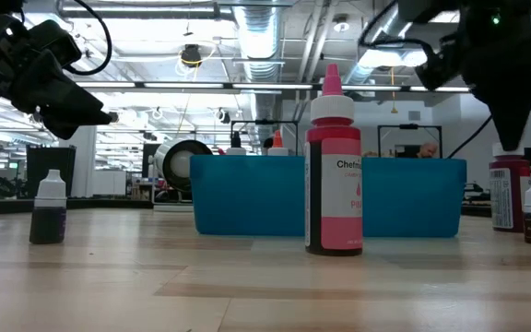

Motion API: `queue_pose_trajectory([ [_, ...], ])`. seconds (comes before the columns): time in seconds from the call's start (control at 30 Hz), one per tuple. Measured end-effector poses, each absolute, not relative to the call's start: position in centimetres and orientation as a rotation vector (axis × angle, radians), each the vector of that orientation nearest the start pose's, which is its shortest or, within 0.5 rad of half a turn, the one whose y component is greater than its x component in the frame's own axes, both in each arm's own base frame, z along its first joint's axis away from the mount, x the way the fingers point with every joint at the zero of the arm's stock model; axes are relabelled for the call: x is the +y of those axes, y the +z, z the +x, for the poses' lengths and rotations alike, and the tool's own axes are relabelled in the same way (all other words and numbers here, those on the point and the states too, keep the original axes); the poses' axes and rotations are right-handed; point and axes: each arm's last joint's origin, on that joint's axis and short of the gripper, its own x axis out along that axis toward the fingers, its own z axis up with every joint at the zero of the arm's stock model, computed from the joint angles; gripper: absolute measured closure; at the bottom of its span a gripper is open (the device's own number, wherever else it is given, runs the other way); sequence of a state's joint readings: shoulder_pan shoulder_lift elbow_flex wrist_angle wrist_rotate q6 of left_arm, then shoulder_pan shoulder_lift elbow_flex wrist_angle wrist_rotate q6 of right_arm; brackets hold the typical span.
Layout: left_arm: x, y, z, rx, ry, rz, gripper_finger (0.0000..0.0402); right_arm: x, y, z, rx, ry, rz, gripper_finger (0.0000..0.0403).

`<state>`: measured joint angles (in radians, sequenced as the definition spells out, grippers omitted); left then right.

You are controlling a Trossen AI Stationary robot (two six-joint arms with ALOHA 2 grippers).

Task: Pick & Place food coloring
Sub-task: Put the large red food coloring bottle into the blue bin

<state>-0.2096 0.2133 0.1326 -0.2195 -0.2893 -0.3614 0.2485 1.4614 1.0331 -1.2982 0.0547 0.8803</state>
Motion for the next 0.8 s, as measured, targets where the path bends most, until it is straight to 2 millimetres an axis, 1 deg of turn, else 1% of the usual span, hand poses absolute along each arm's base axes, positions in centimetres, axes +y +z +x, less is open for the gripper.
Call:
queue_pose_trajectory([
  [0.17, -1.32, 17.12, 10.17, 0.273, 0.131, -0.285, 0.0248, 5.35, 21.13, 21.13, 1.656, -0.610, 0.402, 0.0164],
  [0.5, -1.32, 17.12, 10.17, 0.273, 0.131, -0.285, 0.0248, 5.42, 21.07, 21.51, 1.608, -0.601, 0.401, 0.0164],
  [0.8, -1.32, 17.12, 10.17, 0.272, 0.131, -0.285, 0.0248, 5.42, 21.07, 21.52, 1.607, -0.598, 0.396, 0.0166],
])
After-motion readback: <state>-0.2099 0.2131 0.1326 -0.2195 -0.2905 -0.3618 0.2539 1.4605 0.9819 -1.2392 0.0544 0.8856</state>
